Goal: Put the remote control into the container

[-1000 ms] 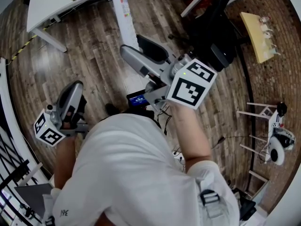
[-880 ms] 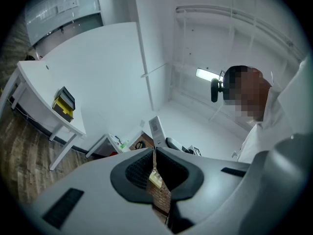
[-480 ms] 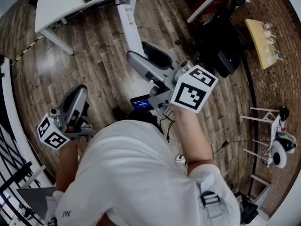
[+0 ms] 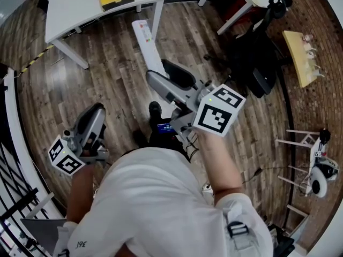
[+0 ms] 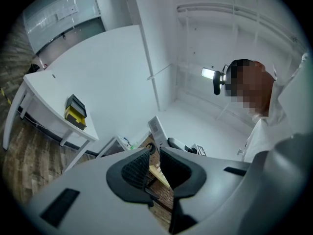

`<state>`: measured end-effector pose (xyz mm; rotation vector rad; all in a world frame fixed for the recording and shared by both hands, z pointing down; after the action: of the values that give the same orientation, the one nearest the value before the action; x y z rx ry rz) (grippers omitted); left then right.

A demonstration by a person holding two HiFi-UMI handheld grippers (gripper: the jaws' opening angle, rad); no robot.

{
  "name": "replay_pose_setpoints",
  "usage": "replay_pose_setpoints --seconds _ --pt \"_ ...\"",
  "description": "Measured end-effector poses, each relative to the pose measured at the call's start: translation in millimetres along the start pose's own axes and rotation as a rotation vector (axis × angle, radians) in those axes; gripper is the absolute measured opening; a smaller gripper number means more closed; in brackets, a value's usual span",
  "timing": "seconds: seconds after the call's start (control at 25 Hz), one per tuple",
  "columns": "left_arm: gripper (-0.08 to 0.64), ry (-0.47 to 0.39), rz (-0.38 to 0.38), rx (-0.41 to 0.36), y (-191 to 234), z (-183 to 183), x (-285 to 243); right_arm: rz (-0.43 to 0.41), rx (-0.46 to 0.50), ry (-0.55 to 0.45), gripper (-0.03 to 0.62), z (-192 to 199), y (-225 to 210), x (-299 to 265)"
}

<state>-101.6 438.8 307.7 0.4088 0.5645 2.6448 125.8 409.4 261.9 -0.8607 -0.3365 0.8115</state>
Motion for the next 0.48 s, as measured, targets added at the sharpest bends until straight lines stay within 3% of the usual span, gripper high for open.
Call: replay_pose_setpoints --seconds 0.48 --pt "0.051 -0.013 -0.061 -0.033 50.1 -16.2 -63.4 -0.042 -0.013 0.055 0.241 -57.3 -56.5 -44.6"
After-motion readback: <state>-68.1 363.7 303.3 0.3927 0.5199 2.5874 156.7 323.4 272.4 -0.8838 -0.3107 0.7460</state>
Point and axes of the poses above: the fingertips, and each gripper's own axes: x backward along the fingers, y to its left, z out of its underside, the point moved 5 cm from there along x, backward along the fingers, and after that the axes turned 15 degrees about -x, right-handed, at the moved point
